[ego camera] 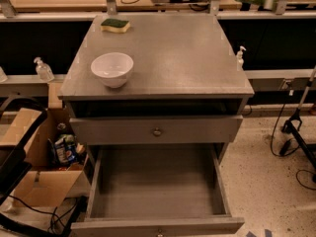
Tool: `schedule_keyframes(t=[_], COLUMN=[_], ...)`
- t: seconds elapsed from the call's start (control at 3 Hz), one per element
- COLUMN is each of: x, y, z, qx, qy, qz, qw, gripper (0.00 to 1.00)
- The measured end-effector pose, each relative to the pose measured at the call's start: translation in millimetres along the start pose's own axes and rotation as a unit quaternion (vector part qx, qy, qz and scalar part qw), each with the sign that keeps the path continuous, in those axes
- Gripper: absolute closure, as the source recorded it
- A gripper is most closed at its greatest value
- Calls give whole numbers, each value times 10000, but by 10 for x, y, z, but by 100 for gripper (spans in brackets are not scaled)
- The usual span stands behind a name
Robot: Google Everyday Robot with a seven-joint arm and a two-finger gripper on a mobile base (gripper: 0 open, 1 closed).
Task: Place green jalapeno chip bag into middle drawer
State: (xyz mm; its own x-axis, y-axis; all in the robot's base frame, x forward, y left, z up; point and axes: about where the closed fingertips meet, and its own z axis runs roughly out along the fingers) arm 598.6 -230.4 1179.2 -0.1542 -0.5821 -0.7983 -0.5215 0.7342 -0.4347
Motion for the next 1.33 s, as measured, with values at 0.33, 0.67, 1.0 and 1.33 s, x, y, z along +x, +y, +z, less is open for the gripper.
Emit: schedule_keyframes(t=[0.33,0.67,1.0,1.33], x=[-10,375,314,607], y=[538,639,781,1127], z=[-589,-683,-643,-649], qx=[-122,-165,-261,-381], qy=[-91,194,91,47], qz=[-81,151,122,212], qw=[9999,9996,9995,9990], gripper=[100,100,100,100])
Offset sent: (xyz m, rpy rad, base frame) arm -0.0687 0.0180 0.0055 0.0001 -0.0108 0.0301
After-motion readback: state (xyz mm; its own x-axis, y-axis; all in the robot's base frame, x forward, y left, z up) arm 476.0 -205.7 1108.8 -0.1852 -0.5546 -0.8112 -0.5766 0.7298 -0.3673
